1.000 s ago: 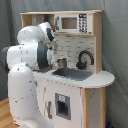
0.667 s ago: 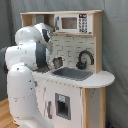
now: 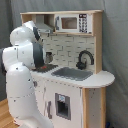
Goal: Play with the kitchen
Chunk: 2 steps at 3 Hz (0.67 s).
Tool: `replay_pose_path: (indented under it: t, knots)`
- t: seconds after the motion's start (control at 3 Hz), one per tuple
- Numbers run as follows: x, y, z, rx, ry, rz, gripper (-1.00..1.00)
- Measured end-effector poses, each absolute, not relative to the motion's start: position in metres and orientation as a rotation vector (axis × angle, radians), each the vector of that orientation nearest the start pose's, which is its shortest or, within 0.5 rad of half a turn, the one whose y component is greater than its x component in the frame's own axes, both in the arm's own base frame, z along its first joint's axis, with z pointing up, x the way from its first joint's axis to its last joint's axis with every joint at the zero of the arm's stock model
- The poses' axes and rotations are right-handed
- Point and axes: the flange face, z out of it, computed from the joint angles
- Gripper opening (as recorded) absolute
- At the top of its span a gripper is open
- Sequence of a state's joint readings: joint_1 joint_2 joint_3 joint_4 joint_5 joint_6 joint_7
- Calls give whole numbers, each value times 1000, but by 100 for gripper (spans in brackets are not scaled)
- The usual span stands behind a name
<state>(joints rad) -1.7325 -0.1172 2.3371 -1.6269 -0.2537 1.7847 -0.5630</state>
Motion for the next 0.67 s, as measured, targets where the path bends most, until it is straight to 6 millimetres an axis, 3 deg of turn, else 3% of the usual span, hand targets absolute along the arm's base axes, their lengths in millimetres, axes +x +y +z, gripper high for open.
replay_pose_path:
  t: [0.67]
  knots:
    - [481, 398, 576, -2823, -1937, -232, -100]
